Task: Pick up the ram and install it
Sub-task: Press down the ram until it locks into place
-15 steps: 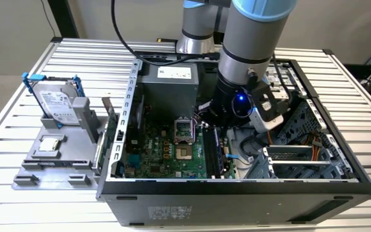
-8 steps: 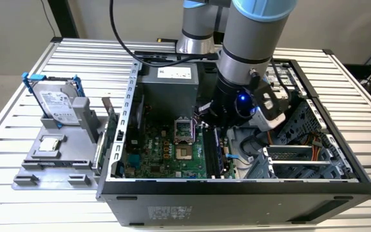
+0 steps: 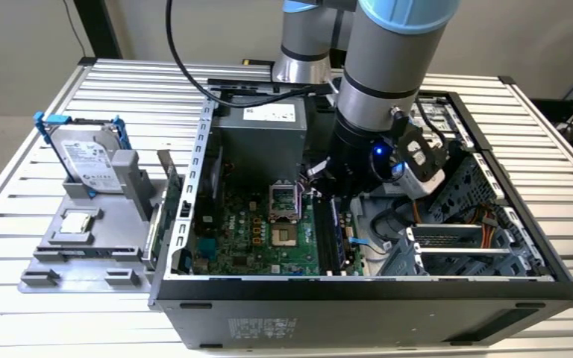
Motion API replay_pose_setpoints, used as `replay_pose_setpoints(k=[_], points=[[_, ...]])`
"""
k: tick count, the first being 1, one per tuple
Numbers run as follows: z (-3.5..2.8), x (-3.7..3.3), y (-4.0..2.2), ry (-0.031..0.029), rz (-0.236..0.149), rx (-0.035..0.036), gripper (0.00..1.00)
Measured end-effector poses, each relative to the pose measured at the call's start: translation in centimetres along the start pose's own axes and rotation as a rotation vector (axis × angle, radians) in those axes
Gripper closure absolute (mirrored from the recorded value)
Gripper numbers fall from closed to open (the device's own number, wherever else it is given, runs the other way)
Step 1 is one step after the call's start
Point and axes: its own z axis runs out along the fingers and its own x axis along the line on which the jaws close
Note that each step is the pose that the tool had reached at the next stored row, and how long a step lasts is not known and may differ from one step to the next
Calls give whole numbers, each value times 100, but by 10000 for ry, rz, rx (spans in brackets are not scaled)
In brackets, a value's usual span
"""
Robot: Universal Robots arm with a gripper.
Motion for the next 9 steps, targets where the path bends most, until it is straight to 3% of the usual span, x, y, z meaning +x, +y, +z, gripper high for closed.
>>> replay_pose_setpoints(k=[9], points=[[0, 0, 0, 17, -1639, -58, 100]])
